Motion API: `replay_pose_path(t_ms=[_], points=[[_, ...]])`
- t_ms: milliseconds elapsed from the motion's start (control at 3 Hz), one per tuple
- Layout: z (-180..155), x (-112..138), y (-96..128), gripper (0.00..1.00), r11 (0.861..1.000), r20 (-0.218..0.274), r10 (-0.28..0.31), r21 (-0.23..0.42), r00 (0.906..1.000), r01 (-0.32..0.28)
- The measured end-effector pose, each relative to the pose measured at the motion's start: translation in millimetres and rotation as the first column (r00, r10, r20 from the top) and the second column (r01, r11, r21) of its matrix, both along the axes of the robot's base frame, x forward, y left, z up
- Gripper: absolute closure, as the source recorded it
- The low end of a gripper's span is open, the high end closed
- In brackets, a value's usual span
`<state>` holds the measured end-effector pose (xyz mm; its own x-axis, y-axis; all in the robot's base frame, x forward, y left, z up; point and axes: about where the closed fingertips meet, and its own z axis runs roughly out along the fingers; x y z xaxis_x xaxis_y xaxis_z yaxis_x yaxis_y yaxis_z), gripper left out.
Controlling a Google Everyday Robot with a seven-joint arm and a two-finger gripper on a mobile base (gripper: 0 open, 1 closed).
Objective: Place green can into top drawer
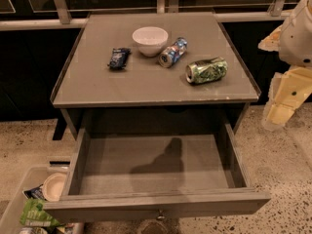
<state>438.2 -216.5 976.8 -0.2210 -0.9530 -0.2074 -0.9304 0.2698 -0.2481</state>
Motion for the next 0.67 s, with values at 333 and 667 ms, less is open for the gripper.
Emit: replay_pose_path(t_ms=[333,667], points=[[0.0,0.0,0.0,0.00,1.000,0.000,0.000,0.000,1.0000,0.000],[1.7,9.3,-0.5,0.00,1.000,0.025,0.016,0.023,0.9996,-0.017]])
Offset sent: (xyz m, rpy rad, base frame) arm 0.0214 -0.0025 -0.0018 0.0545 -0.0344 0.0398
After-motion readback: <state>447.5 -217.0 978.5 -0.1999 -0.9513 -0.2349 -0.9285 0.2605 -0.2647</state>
